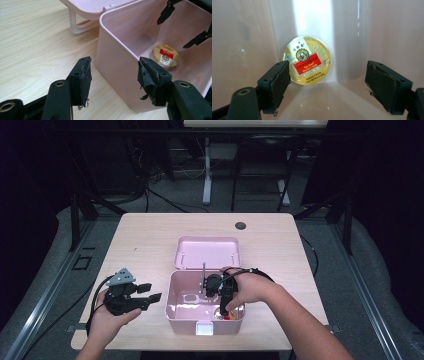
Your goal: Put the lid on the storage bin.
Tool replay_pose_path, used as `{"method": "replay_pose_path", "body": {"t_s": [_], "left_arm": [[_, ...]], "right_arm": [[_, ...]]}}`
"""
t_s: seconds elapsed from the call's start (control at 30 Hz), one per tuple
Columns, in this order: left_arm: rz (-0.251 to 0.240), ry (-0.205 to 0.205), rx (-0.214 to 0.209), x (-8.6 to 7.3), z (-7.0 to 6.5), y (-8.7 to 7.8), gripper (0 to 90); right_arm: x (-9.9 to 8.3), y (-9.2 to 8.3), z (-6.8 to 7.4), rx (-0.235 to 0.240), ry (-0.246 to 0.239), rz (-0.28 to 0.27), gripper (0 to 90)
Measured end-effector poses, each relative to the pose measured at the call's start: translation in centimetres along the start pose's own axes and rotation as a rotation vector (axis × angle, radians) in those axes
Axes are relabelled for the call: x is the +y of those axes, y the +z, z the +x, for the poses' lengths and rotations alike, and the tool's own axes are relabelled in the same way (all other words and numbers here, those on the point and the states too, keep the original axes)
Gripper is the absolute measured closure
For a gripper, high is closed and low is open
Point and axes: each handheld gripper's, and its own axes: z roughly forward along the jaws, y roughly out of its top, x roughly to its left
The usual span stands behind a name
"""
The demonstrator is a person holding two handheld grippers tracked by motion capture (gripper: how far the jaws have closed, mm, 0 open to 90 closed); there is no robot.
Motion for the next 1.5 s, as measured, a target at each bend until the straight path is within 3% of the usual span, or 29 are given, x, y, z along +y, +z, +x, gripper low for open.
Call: {"method": "replay_pose_path", "body": {"t_s": [0.17,0.57,0.7,0.9,1.0,1.17,1.27,1.5], "left_arm": [[0.000,0.003,0.003,0.0,0.0,0.1,44.3],[-0.010,0.019,0.004,0.2,-0.5,0.0,44.7],[-0.025,0.048,0.014,0.1,-0.6,0.0,44.7],[-0.027,0.034,0.007,0.1,-0.5,-0.1,44.7],[-0.026,0.011,0.002,0.1,-0.5,-0.1,44.7],[-0.033,0.006,0.010,0.2,-0.5,-0.1,45.2],[-0.038,0.007,0.015,0.2,-0.5,-0.1,45.3],[-0.027,0.006,0.021,0.4,-0.7,-0.1,45.3]], "right_arm": [[-0.1,-1.6,-0.2,-0.012,0.027,-0.021,19.0],[-0.9,-3.1,-0.4,-0.016,0.063,-0.046,18.5],[-1.3,-3.6,-0.3,-0.026,0.079,-0.064,16.0],[-1.8,-4.9,0.1,-0.038,0.108,-0.143,13.9],[-2.1,-5.4,0.3,-0.045,0.108,-0.165,13.6],[-2.8,-5.9,0.2,-0.076,0.134,-0.190,14.5],[-3.4,-6.3,0.1,-0.080,0.178,-0.223,17.2],[-4.7,-6.7,0.1,-0.090,0.212,-0.278,24.1]]}}
